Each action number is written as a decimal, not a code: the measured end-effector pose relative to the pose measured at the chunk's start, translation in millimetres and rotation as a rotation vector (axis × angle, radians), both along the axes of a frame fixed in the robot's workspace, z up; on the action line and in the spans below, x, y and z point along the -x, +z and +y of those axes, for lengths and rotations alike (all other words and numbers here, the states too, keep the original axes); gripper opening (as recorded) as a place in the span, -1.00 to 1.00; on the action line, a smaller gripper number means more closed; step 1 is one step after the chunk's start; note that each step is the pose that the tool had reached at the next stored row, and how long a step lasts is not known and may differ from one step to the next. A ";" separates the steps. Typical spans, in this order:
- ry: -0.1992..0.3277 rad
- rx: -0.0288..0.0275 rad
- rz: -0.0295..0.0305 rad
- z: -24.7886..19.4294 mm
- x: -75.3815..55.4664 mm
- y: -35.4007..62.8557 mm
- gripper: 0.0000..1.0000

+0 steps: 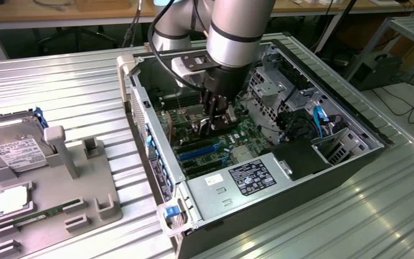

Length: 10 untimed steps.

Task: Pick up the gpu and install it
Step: 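Insert the gpu into the slot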

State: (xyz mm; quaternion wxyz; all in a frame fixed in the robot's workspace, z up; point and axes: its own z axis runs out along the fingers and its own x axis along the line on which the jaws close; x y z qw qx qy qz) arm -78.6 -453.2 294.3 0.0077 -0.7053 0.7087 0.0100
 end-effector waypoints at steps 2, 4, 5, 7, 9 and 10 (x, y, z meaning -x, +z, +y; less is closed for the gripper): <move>0.000 0.0000 0.0000 0.0 -0.1 0.0 -0.44; 0.000 -0.0001 -0.0001 0.0 -0.8 -0.1 -0.44; 0.000 -0.0002 -0.0001 0.0 -1.2 0.0 -0.44; 0.000 -0.0001 0.0000 0.0 -2.2 0.1 -0.44; 0.000 -0.0001 0.0000 0.0 -3.3 0.2 -0.44; 0.000 -0.0001 0.0000 0.0 -3.6 0.1 -0.44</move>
